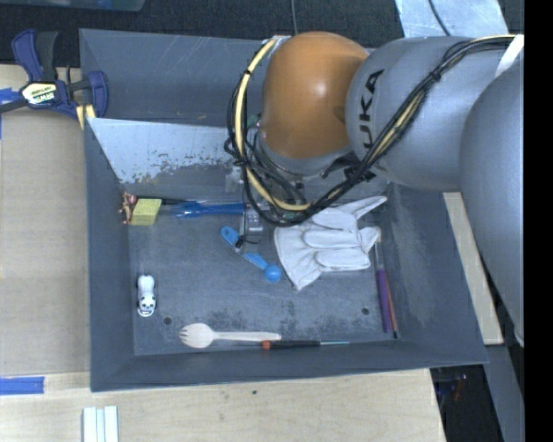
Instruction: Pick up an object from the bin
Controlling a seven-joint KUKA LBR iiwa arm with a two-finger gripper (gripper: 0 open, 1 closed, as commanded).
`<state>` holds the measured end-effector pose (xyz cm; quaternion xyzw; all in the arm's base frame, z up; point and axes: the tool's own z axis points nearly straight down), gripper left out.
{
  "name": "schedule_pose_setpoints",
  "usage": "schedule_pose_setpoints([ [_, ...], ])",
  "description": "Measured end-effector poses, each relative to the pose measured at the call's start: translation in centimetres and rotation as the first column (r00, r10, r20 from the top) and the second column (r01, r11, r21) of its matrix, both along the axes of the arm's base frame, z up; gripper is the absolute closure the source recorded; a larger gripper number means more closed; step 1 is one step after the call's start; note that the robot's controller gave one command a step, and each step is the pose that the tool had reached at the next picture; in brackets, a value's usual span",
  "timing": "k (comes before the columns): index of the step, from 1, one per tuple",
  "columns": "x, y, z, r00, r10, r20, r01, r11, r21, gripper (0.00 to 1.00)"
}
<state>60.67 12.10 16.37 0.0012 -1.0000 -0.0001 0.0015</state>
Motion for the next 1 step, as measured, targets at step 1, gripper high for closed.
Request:
schedule_pose_setpoints([
  [1, 0.17, -0.05, 0.30, 1.000, -0.003, 0.006, 0.003, 1.000, 0.001, 0.00],
])
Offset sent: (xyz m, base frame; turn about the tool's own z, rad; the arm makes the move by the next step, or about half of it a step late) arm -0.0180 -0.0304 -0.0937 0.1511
